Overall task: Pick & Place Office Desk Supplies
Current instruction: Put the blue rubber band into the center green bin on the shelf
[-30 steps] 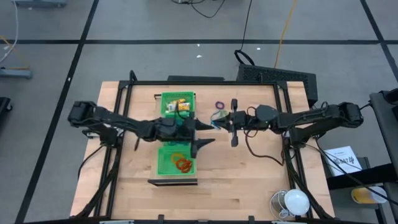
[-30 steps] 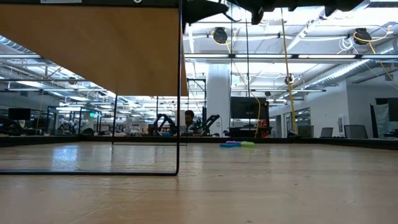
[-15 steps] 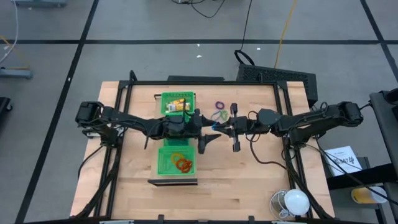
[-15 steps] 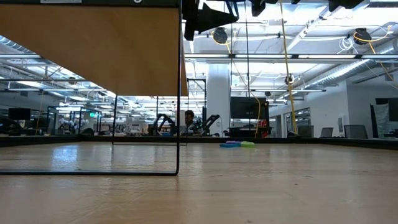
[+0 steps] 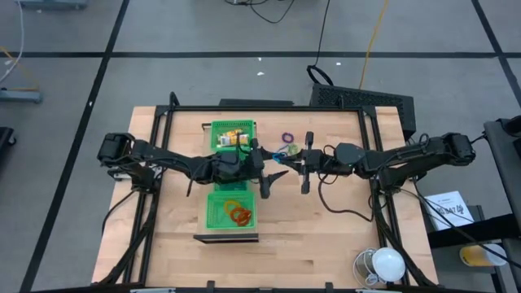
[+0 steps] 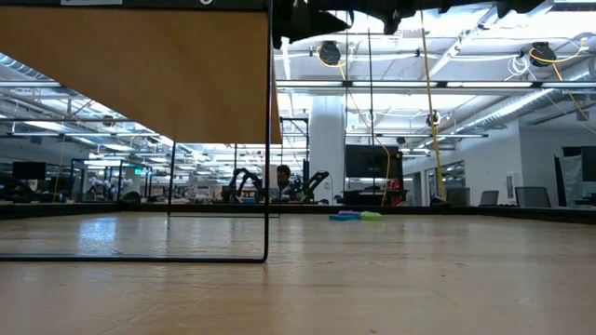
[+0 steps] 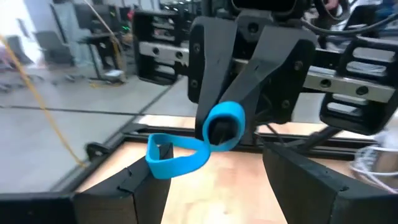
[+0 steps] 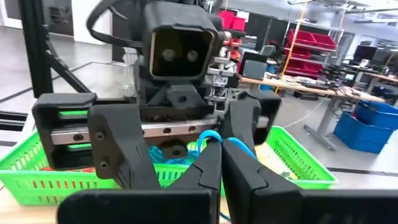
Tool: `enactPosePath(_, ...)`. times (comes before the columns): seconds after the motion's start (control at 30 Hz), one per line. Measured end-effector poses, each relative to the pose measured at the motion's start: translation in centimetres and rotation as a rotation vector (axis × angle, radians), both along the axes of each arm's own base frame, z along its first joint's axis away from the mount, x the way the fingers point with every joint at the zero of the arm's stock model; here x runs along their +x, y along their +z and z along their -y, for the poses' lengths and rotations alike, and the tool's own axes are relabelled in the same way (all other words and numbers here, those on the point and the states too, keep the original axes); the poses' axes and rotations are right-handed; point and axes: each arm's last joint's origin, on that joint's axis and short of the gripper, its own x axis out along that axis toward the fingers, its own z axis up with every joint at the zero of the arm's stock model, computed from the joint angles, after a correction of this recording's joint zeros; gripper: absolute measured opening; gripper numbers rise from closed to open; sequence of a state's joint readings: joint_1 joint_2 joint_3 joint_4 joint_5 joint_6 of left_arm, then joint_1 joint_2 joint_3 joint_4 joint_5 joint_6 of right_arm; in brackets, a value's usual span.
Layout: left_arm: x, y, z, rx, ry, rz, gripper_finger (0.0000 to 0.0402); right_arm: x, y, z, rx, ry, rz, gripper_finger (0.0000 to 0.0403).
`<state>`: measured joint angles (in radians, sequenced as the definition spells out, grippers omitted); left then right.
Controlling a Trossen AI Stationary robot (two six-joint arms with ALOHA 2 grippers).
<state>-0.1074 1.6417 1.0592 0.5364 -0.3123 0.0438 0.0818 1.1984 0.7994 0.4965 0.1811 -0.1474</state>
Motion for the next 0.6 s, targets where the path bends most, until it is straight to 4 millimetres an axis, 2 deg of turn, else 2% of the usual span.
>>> enactPosePath(0.1,-0.1,0.1,0.2,0.037,0.024,0.002,0.0257,0.0,0.0,0.1,-0.018,-0.031,-0.002,0.0)
enactPosePath(0.33,-0.1,0.1,0.9,0.048,0.01,-0.003,0.0258,-0.1,0.3,0.6,-0.091,-0.225,0.008,0.0)
enactPosePath(0.6,-0.1,0.1,0.9,0.052,0.01,-0.004,0.0257,-0.3,0.0,1.1,-0.089,-0.403,-0.03,0.0)
